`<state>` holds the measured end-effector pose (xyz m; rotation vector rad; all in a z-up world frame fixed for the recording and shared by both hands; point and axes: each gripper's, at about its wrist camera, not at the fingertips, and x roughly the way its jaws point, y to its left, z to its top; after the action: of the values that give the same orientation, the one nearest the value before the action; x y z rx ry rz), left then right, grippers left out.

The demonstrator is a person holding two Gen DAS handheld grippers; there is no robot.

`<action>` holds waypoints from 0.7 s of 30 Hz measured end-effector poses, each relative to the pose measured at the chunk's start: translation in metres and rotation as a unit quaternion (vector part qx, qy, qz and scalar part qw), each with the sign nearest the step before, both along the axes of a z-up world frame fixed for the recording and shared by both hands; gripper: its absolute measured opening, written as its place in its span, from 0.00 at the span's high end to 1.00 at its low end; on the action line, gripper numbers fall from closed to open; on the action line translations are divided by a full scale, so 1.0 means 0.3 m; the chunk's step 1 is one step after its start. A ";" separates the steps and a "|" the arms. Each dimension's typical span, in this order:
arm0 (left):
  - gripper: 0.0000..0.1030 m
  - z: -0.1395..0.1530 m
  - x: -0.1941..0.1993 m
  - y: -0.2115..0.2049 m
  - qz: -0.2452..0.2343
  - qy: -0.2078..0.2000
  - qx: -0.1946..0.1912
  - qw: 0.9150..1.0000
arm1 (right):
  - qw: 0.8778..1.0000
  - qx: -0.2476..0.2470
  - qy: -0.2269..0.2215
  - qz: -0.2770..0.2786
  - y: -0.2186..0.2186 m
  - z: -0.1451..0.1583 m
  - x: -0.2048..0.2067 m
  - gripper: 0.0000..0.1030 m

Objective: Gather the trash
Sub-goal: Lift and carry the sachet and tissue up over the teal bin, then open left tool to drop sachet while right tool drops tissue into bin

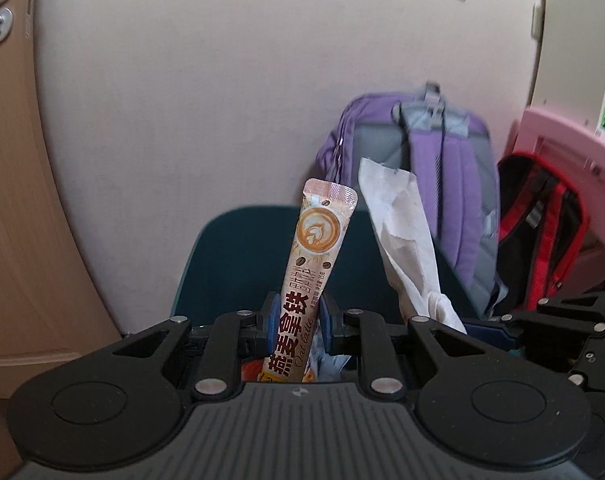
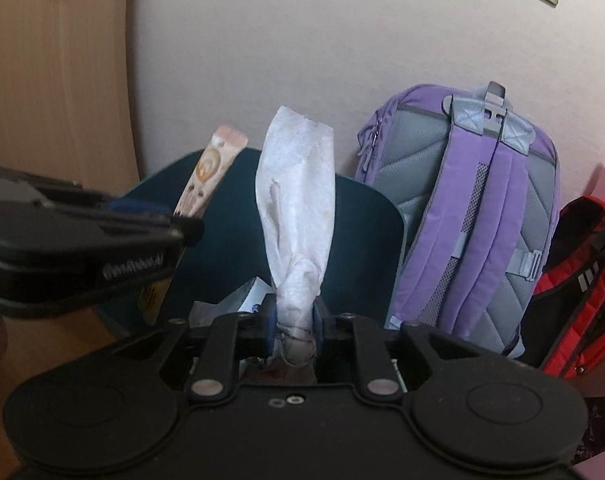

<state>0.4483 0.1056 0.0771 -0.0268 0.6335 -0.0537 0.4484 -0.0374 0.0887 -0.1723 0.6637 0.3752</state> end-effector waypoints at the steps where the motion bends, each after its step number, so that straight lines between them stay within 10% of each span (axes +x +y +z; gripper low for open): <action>1: 0.81 -0.014 0.014 -0.004 0.002 0.009 0.004 1.000 | 1.000 0.001 0.006 0.001 0.001 -0.005 0.005 0.81; 15: 0.78 -0.080 0.077 -0.024 0.003 0.060 0.007 0.998 | 1.000 -0.010 0.016 -0.001 -0.013 -0.016 0.014 0.67; 19: 0.32 -0.055 0.058 -0.023 0.021 0.047 0.008 0.999 | 1.000 -0.005 0.012 -0.002 -0.025 0.009 -0.016 0.59; 21: 0.30 -0.035 0.031 -0.019 0.024 0.031 0.005 0.999 | 1.000 -0.005 0.006 -0.001 -0.028 0.026 -0.033 0.54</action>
<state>0.4576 0.1000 0.0666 -0.0336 0.6938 -0.0036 0.4383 -0.0459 0.0965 -0.1796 0.6782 0.3711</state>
